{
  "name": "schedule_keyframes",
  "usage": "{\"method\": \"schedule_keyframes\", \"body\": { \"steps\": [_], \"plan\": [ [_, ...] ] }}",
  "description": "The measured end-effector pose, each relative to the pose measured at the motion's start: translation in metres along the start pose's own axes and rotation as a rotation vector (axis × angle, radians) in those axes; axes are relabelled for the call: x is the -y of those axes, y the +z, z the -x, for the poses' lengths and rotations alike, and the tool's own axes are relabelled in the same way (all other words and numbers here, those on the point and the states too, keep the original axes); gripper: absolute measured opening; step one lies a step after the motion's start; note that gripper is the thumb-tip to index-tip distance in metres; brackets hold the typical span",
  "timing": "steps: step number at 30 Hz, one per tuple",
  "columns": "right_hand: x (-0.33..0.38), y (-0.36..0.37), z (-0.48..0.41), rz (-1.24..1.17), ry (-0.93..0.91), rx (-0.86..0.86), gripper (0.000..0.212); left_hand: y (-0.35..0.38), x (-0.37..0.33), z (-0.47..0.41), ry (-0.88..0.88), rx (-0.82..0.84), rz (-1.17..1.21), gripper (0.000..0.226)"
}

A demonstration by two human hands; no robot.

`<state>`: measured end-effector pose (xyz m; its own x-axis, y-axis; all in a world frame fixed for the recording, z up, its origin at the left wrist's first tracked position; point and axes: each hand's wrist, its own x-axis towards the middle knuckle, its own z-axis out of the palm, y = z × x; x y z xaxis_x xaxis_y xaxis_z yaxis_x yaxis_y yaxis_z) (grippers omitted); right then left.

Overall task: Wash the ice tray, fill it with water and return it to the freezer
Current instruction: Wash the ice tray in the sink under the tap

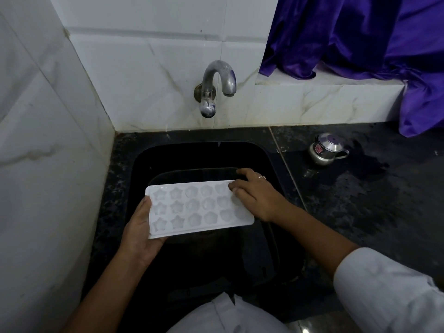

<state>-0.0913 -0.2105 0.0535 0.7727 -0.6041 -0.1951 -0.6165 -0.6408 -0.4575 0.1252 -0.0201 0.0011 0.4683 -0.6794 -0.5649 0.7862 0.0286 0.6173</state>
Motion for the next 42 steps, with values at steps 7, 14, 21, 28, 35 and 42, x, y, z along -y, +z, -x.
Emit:
{"method": "schedule_keyframes", "body": {
  "steps": [7,14,21,28,35,42],
  "plan": [
    [0.009,-0.017,-0.010,0.357,0.014,0.049,0.058,0.005,0.007,0.001,-0.006,0.005,0.003,0.048],
    [0.000,-0.008,-0.004,0.018,0.071,0.023,0.065,0.000,0.002,-0.004,0.006,-0.030,0.024,0.049],
    [-0.002,-0.004,-0.004,0.153,0.067,-0.039,0.058,0.005,0.007,-0.001,0.011,0.001,0.015,0.048],
    [0.000,0.001,-0.003,0.172,0.090,-0.120,0.066,0.009,0.010,-0.002,-0.010,0.004,0.013,0.050],
    [0.008,0.005,-0.003,0.184,0.148,-0.192,0.070,0.007,0.015,0.000,-0.006,-0.002,0.028,0.053],
    [0.017,0.008,-0.004,0.200,0.219,-0.249,0.075,0.016,0.019,0.008,0.059,0.016,0.018,0.048]
  ]
}}
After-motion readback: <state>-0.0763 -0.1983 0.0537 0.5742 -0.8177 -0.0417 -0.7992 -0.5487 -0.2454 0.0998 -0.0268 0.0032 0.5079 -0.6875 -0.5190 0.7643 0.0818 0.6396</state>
